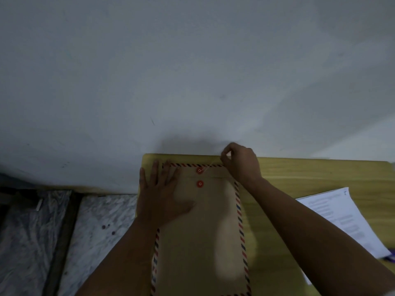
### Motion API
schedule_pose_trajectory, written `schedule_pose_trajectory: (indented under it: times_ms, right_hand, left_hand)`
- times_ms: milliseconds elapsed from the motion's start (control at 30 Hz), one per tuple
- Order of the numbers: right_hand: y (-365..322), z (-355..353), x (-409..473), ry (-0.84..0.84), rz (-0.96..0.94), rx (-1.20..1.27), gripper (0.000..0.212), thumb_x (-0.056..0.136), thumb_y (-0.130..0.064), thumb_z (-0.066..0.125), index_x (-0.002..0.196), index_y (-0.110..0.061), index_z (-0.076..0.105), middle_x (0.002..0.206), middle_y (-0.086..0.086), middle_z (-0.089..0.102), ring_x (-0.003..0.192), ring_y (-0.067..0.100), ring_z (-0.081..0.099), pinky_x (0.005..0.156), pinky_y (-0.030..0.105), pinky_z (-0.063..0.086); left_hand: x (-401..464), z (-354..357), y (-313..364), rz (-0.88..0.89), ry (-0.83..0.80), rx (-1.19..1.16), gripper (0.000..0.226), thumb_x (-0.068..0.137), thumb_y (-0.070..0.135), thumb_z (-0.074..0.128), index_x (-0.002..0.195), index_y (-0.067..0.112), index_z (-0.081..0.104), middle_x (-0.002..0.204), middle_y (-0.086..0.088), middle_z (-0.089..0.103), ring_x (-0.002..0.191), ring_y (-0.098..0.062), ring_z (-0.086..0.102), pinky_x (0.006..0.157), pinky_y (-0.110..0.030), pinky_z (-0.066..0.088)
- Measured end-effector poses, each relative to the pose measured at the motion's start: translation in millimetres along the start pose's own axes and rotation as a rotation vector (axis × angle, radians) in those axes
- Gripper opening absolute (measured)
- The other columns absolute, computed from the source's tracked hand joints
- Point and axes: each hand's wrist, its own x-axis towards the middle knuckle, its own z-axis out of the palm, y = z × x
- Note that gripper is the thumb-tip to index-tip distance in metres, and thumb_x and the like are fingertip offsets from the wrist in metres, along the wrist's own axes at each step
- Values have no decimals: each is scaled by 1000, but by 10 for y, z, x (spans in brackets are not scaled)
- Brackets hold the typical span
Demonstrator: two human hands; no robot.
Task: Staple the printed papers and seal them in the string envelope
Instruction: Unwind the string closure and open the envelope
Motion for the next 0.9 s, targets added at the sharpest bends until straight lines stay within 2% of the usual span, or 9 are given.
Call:
schedule_pose_trajectory:
  times_ms: [67, 167, 267, 400, 533, 633, 700, 800, 900]
  right_hand:
    - [130, -36, -13, -42, 18, -79, 8, 89, -28, 60, 93, -25, 67, 84, 0, 69, 80, 25, 67, 63, 32, 50]
    - [265, -60, -125, -257, -209, -279, 50, 84, -39, 62, 132, -26, 59, 131, 4, 57, 117, 27, 55, 89, 40, 48]
    - [332, 13, -239, -444, -411, -424, 71, 76, -59, 56, 142, -33, 51, 147, 0, 49, 134, 24, 46, 100, 42, 40]
    - [349, 97, -309, -418, -463, -488, 57, 83, -43, 60, 138, -30, 53, 141, 2, 54, 122, 27, 56, 91, 42, 43]
    - [349, 89, -420, -333, -524, -546, 42, 97, -33, 51, 138, -24, 52, 135, 7, 58, 114, 31, 59, 88, 43, 46]
    - [417, -24, -489, -330, -454, -387, 47, 96, -21, 54, 143, -25, 50, 129, 6, 64, 111, 31, 63, 87, 42, 52]
    - [473, -182, -543, -327, -384, -249, 54, 96, -17, 56, 148, -29, 46, 126, 5, 67, 110, 29, 65, 85, 42, 55]
    - [529, -460, -672, -278, -322, -50, 59, 94, -14, 56, 149, -35, 45, 123, 1, 71, 105, 22, 69, 84, 39, 57]
    - [461, -729, -896, -205, -209, 136, 51, 97, -12, 53, 145, -30, 52, 131, -3, 68, 114, 13, 66, 95, 30, 54]
  left_hand:
    - [-1, -1, -1, -1, -4, 1, 118, 69, 101, 37, 156, 21, 42, 166, -10, 32, 157, -41, 12, 119, -73, 7]
    - [-2, 5, -12, 13, 0, -19, 117, 69, 100, 40, 157, 22, 40, 166, -11, 33, 156, -42, 14, 119, -73, 7]
    - [-4, 13, -11, 49, 2, -41, 121, 68, 99, 44, 159, 21, 34, 165, -12, 33, 156, -38, 18, 119, -72, 9]
    - [-22, 31, -35, 95, -15, -50, 127, 65, 100, 44, 160, 17, 33, 167, -12, 30, 156, -34, 22, 122, -68, 10]
    - [-28, 12, -63, 163, -38, -44, 130, 64, 101, 44, 160, 15, 30, 167, -12, 28, 157, -29, 21, 122, -68, 13]
    - [-25, -21, -36, 140, -48, -55, 135, 59, 103, 44, 162, 18, 22, 169, -13, 22, 159, -31, 12, 123, -68, 10]
    - [-45, -68, 29, 108, -41, -86, 134, 59, 99, 51, 163, 19, 20, 171, -11, 17, 159, -34, 6, 123, -68, 7]
    - [-130, -190, 216, 150, -8, -77, 105, 74, 76, 53, 157, 14, 37, 165, -19, 30, 153, -46, 23, 115, -75, 22]
    - [-238, -372, 548, 209, 18, -85, 78, 84, 63, 47, 145, 16, 56, 156, -23, 44, 142, -50, 42, 108, -75, 33]
